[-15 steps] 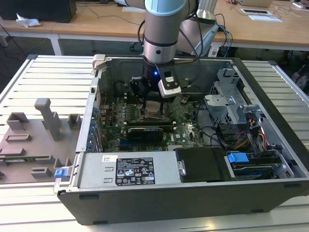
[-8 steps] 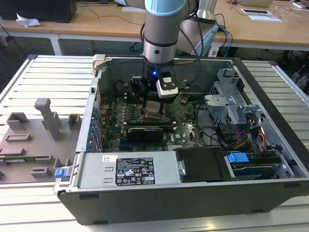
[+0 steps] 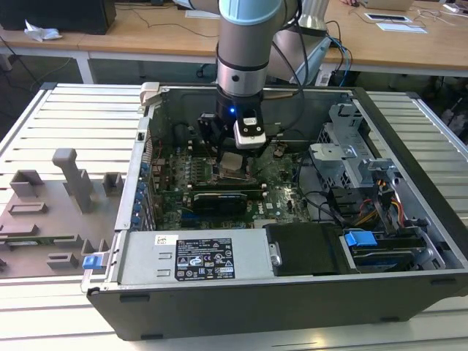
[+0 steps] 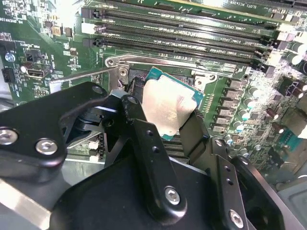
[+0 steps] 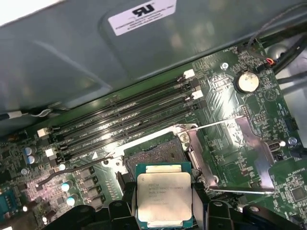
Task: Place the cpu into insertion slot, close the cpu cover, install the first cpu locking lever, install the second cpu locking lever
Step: 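Place the cpu into insertion slot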
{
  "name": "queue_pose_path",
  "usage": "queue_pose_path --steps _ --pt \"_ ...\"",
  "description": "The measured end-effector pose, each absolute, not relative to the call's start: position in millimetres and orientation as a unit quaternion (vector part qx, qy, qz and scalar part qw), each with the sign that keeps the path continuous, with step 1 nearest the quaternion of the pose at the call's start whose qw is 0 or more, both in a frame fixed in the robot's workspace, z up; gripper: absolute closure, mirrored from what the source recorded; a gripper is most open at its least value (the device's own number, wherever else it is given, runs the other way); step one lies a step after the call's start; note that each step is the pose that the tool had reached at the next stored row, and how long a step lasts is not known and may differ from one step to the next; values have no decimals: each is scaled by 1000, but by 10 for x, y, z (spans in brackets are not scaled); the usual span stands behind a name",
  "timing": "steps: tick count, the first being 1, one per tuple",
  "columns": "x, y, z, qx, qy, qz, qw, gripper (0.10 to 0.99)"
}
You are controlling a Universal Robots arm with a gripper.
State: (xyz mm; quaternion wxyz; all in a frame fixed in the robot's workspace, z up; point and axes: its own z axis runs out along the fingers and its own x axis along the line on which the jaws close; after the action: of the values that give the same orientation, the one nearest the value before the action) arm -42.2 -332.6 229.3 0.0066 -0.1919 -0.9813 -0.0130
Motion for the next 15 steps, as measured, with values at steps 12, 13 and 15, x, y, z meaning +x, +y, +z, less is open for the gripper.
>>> queue_pose_path --steps 12,13,15 --pt "-422 -3326 2288 -246 -969 -13 6 541" --pt "-422 -3326 2287 -250 -968 -13 6 541" --pt "-422 -3326 2287 -256 -967 -13 6 541"
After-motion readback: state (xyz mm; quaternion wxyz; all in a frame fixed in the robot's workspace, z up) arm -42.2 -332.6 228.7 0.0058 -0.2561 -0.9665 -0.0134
